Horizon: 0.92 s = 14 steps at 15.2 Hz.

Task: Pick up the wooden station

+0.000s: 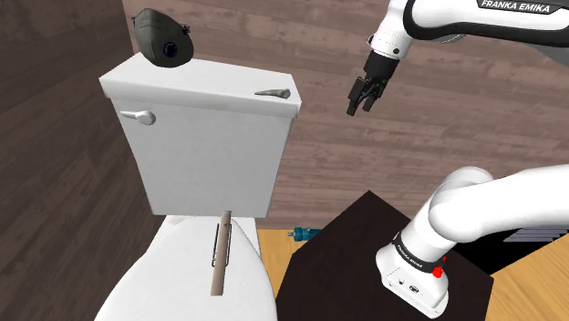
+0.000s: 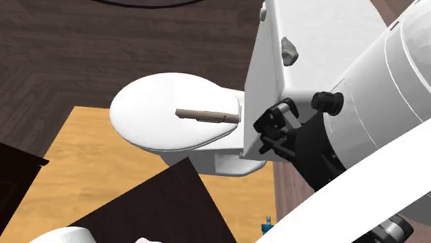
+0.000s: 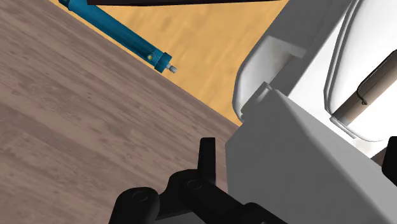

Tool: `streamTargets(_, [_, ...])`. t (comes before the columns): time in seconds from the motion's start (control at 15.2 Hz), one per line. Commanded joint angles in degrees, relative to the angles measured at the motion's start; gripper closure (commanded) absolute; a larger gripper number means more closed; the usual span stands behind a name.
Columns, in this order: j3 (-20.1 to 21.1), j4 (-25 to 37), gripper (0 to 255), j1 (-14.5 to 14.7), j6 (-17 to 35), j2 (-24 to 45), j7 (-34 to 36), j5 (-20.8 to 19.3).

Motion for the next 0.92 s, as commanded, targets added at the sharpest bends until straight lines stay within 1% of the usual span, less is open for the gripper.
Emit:
streamTargets(0.0, [0.00, 0.00, 0, 0.00, 0.00, 0.00, 0.00, 0.00])
streamTargets(0.46, [8.09, -8.76, 0, 1.91, 9.64, 0.74, 11.10, 4.46])
streamTargets(0.86, [15.61, -12.93, 0, 3.85, 19.13, 5.87, 20.72, 8.36])
